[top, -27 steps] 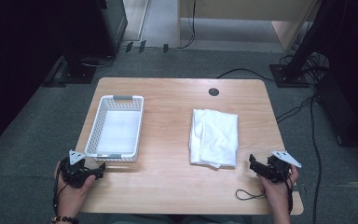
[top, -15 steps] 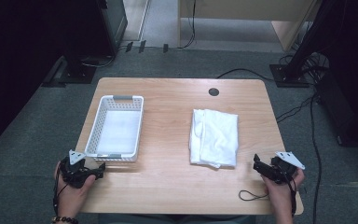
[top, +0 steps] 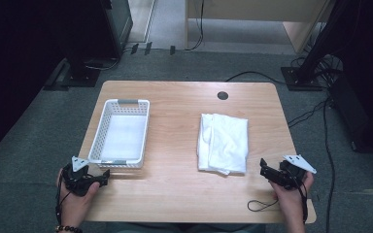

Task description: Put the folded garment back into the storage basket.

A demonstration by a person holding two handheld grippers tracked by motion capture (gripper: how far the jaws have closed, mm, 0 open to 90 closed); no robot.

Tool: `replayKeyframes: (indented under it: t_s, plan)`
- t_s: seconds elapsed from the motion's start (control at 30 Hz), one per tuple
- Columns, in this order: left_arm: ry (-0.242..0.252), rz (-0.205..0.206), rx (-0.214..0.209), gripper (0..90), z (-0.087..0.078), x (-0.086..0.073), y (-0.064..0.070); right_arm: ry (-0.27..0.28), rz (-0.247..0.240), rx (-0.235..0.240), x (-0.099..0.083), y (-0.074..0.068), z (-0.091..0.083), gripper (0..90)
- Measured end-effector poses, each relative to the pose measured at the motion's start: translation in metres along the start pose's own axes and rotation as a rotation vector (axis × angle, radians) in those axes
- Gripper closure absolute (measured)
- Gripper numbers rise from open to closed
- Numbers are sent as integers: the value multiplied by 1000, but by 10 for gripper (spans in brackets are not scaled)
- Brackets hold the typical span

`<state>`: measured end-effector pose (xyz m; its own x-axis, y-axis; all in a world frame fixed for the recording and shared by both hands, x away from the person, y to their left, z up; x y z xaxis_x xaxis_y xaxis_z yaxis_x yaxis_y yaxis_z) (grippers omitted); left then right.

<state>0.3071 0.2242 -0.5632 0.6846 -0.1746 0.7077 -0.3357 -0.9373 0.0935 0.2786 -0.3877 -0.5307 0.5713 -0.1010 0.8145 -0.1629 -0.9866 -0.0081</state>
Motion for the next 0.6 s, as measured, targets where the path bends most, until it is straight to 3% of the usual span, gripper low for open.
replayKeyframes:
  t_s: [0.23,0.27,0.6]
  plan:
    - [0,-2,2,0,0,0,0,-11,-49,57,10,-25,-2,62]
    - [1,-3,3,0,0,0,0,-15,-61,64,12,-32,0,62]
    - [1,-2,3,0,0,0,0,-28,-89,112,20,-63,17,62]
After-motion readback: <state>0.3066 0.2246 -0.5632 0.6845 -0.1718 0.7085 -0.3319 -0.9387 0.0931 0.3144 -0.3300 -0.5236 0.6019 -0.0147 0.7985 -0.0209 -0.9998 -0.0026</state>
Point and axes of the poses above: each handheld gripper's, and its own axes: z roughly forward along the jaws, x roughly out of its top, y roughly to its right, the point moved 6 cm from there along z, roughly forward along the jaws, and after that the axes turned 8 degrees about -x, right-handed, at the moved point
